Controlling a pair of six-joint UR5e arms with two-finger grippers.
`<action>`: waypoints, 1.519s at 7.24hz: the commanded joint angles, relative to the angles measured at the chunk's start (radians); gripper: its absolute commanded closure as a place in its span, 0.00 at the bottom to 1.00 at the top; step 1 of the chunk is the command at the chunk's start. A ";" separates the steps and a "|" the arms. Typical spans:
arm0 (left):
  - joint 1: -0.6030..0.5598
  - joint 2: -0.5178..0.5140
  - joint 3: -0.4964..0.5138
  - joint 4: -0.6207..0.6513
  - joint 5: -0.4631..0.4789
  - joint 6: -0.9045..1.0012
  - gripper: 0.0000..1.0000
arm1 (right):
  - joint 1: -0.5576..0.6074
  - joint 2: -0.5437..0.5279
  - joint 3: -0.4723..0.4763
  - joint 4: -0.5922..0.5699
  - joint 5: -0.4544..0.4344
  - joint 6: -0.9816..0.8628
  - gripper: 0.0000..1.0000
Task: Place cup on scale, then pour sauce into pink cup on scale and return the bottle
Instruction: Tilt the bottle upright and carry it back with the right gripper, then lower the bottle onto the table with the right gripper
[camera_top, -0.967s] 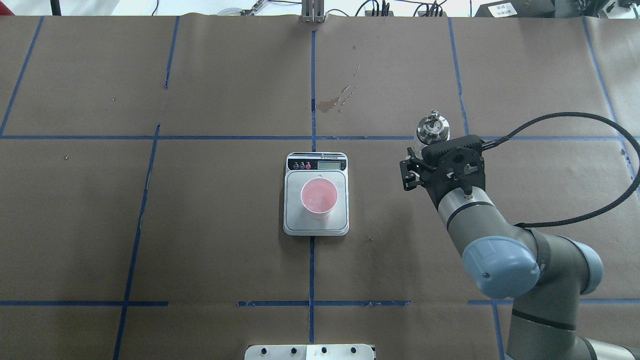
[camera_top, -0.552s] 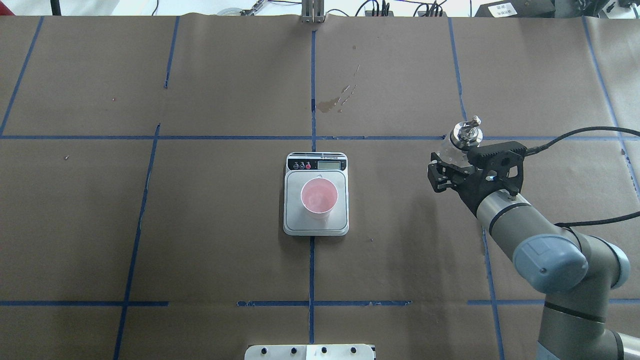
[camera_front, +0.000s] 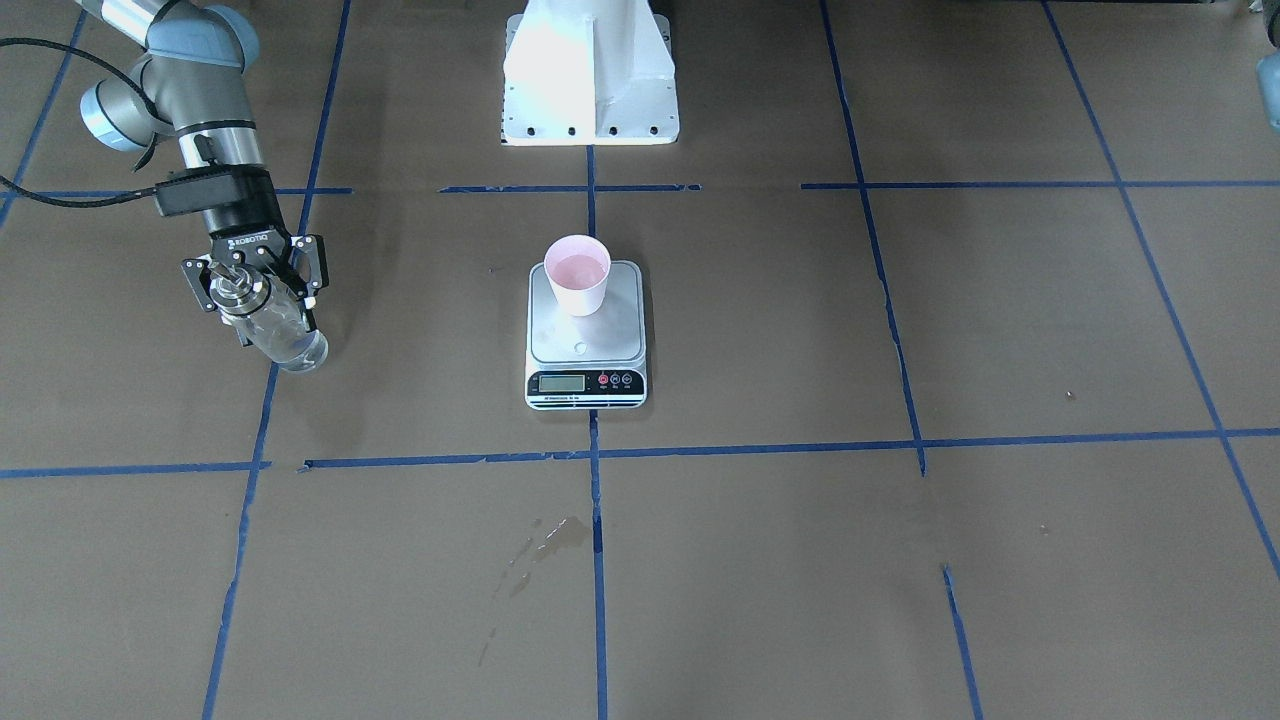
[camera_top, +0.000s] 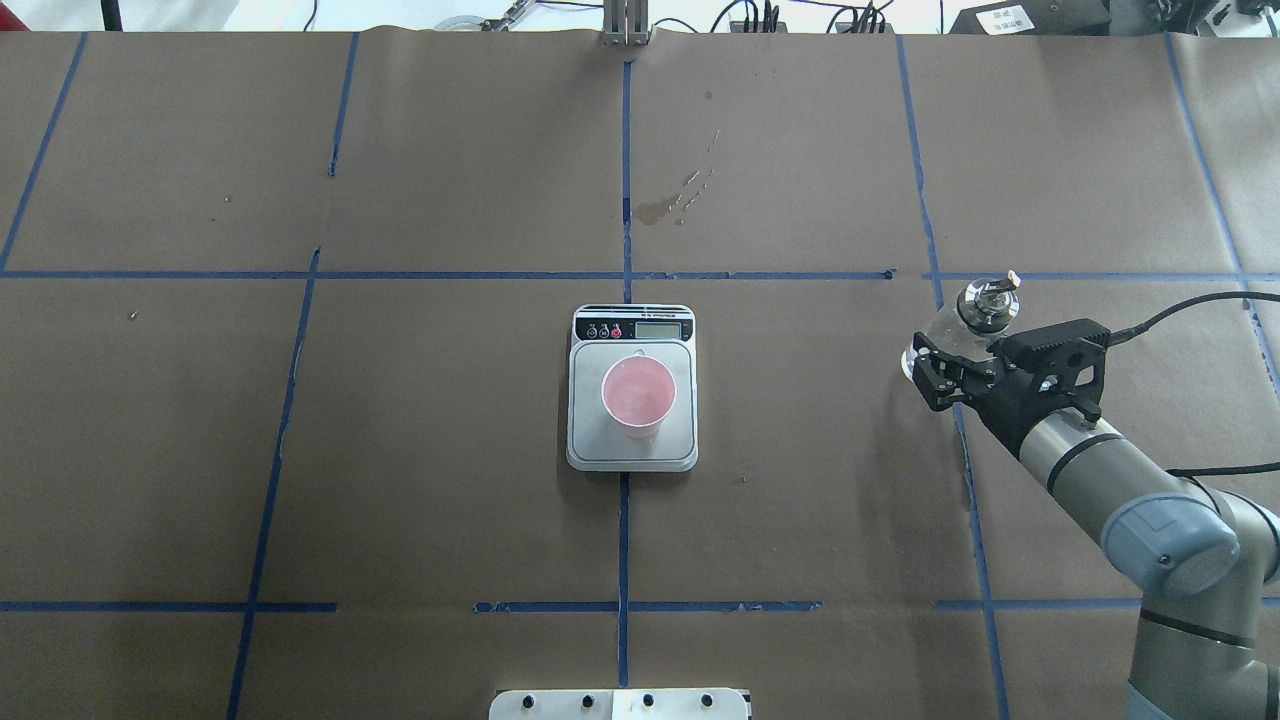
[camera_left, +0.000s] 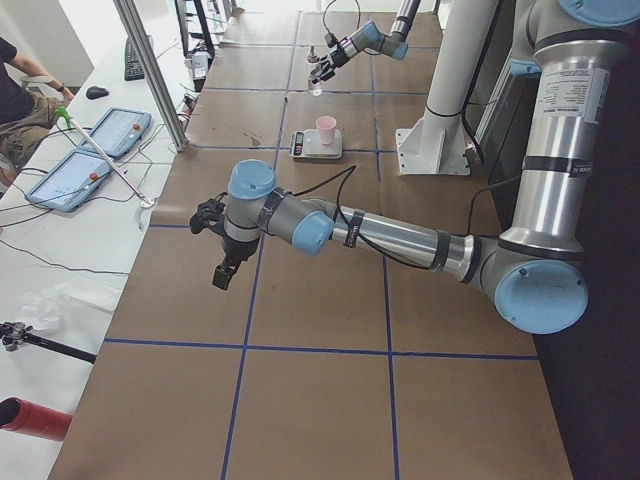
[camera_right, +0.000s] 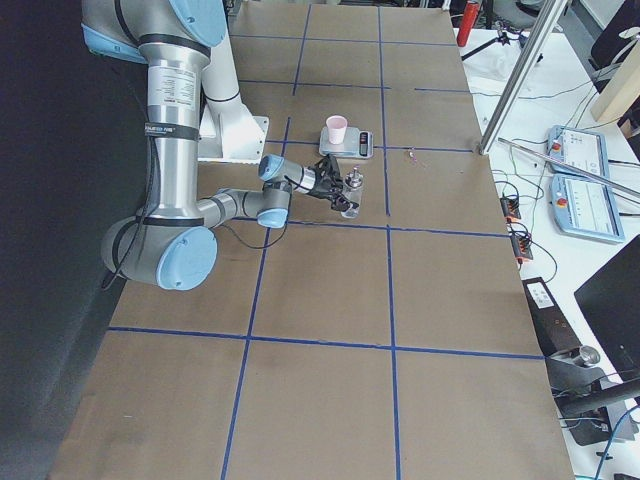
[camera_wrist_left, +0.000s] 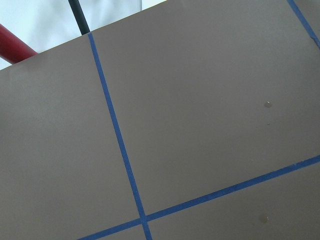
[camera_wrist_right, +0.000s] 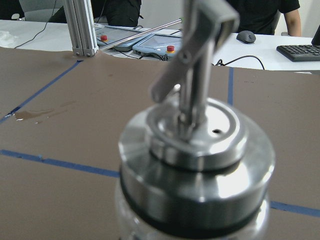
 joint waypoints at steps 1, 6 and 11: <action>0.000 0.000 0.000 0.000 -0.001 0.000 0.00 | 0.001 -0.030 0.002 0.009 0.012 -0.052 1.00; 0.000 0.000 0.000 0.000 0.000 0.000 0.00 | -0.003 -0.019 -0.002 0.009 0.025 -0.050 1.00; 0.002 0.000 0.001 0.000 0.000 0.000 0.00 | 0.001 -0.034 -0.004 0.010 0.051 -0.056 0.57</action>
